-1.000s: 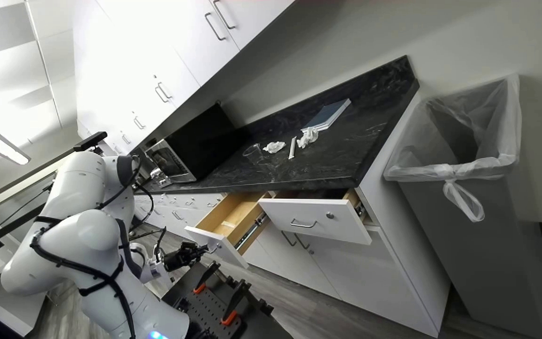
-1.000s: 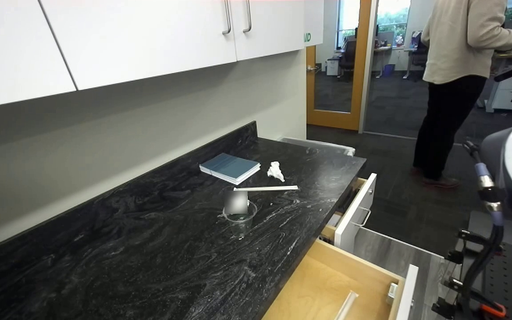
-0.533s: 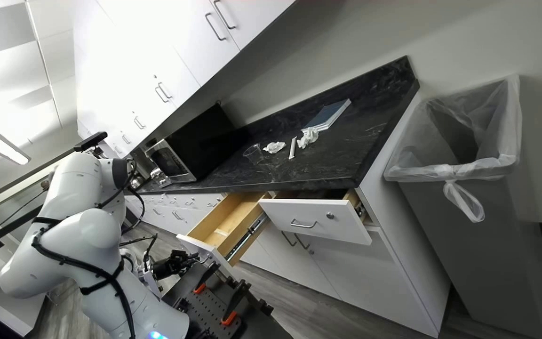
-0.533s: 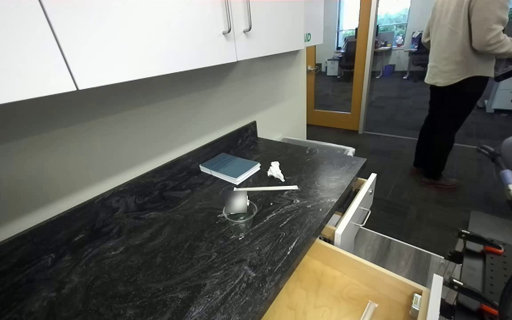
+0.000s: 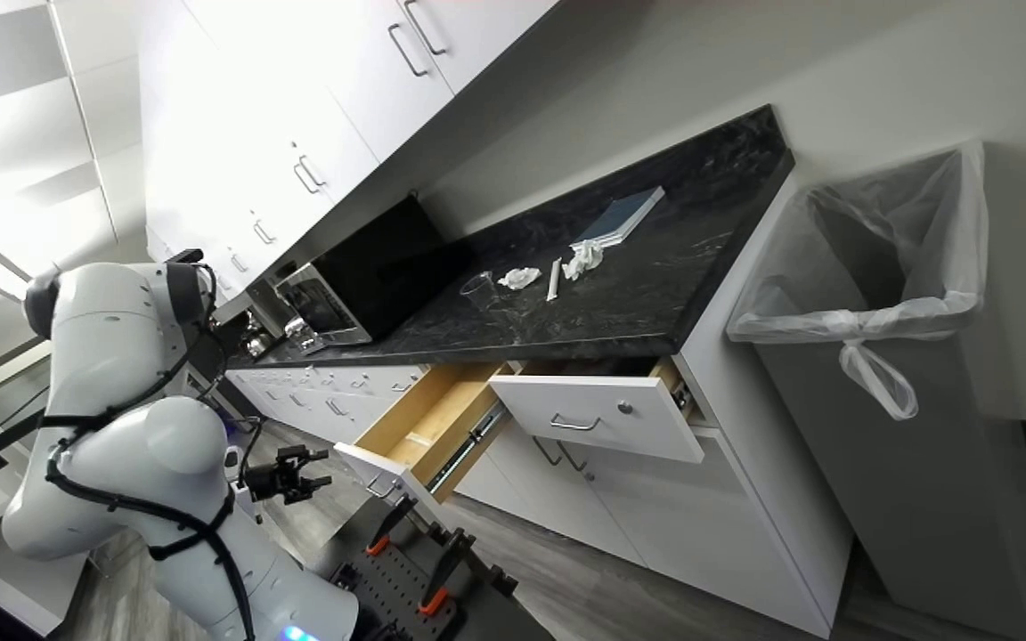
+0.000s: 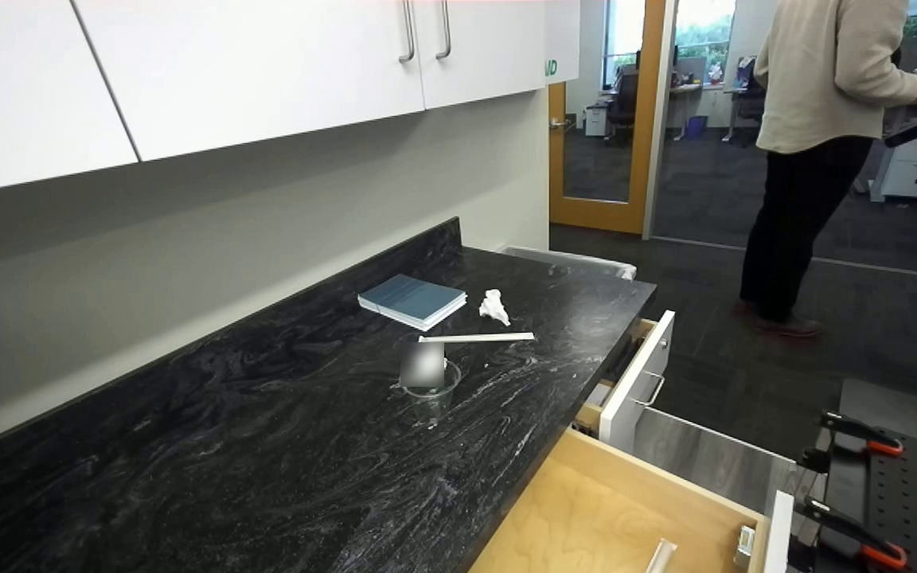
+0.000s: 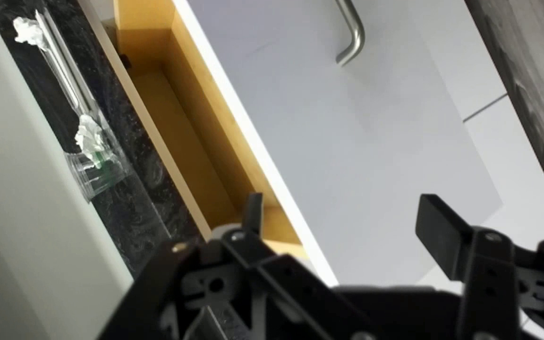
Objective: Open the second drawer from the right, pick up the clear lid from the counter and place it in the open drawer
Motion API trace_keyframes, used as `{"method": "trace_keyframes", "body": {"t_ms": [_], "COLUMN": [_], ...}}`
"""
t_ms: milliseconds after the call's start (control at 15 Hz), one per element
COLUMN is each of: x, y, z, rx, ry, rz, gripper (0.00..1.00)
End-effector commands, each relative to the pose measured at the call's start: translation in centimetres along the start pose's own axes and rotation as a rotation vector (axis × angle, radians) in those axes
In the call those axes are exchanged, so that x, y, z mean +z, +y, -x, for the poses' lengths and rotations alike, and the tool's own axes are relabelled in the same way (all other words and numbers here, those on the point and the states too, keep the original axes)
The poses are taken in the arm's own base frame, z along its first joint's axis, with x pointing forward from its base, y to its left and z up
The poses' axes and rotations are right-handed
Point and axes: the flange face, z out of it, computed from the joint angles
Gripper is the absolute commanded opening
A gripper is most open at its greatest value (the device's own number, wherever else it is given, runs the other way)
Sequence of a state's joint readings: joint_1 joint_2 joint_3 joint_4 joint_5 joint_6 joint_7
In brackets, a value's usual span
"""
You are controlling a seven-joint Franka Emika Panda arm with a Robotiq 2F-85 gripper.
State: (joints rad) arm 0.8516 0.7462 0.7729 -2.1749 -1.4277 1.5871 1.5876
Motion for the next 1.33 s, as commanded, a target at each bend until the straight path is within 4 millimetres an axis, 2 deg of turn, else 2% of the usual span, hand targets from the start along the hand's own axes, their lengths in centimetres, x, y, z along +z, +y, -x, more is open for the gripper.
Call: {"method": "trace_keyframes", "body": {"t_ms": [0, 200, 333, 400, 467, 533, 733, 933, 1267], "x": [-1.9, -0.8, 1.1, 0.2, 0.7, 0.7, 0.1, 2.6, 8.7], "y": [7.2, 12.8, 16.9, 13.1, 14.3, 14.4, 13.1, 17.5, 28.8], "z": [-0.4, -1.8, -2.9, -3.3, -3.7, -3.8, -3.2, -5.4, -9.8], "rx": [0.079, 0.211, 0.251, 0.213, 0.23, 0.23, 0.209, 0.389, 0.629], "ry": [0.047, 0.036, 0.037, 0.024, 0.026, 0.027, 0.032, -0.018, -0.138], "rz": [-0.003, 0.091, 0.169, 0.123, 0.142, 0.143, 0.123, 0.188, 0.281], "gripper": [1.0, 1.0, 1.0, 1.0, 1.0, 1.0, 1.0, 1.0, 1.0]}}
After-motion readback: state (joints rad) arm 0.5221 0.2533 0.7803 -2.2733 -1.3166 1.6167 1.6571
